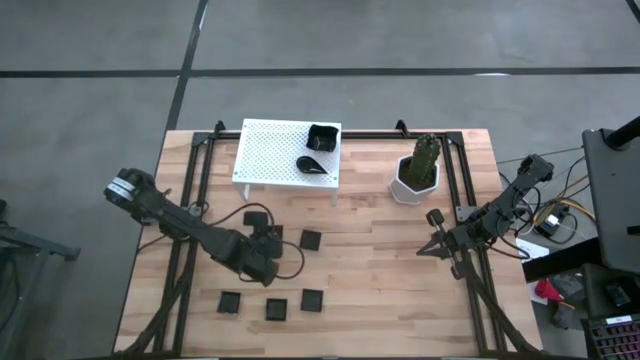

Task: Pick & Place Mini shaped plates
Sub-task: Put the square plate on the shelf

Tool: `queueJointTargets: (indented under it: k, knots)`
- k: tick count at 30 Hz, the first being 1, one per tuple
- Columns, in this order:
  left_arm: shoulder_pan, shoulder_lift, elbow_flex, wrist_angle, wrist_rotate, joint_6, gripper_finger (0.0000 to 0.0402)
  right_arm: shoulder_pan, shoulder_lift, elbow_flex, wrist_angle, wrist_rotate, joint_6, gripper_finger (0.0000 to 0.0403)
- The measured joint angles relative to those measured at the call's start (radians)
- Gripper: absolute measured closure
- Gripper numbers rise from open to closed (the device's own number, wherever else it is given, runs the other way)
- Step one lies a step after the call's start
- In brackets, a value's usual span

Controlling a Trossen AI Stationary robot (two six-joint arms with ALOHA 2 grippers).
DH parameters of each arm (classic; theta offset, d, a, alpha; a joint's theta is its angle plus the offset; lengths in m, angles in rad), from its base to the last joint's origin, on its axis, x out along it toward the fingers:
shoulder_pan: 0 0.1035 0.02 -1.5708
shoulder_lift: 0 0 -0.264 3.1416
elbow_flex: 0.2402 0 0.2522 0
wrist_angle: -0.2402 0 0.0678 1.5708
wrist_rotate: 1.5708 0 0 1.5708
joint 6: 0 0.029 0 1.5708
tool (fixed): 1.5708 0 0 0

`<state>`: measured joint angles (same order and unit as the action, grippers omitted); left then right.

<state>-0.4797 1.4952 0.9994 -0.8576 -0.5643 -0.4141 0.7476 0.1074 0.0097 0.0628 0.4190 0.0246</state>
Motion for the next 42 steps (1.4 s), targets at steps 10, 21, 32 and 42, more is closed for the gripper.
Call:
queueJointTargets:
  k: [10,21,32,42]
  knots:
    - [-0.005,-0.009,0.198,-0.306,-0.294,0.024,0.0401,0.0,0.0,0.0,0.0,0.0,0.001,0.0394]
    - [0.137,-0.114,0.208,-0.373,-0.431,0.118,0.0401,0.0,0.0,0.0,0.0,0.0,-0.001,0.0394]
    - [0.416,-0.174,0.207,-0.212,-0.412,0.33,0.0401,0.0,0.0,0.0,0.0,0.0,0.001,0.0394]
    - [0.594,-0.19,0.13,-0.007,-0.246,0.574,0.0401,0.0,0.0,0.0,0.0,0.0,0.0,0.0394]
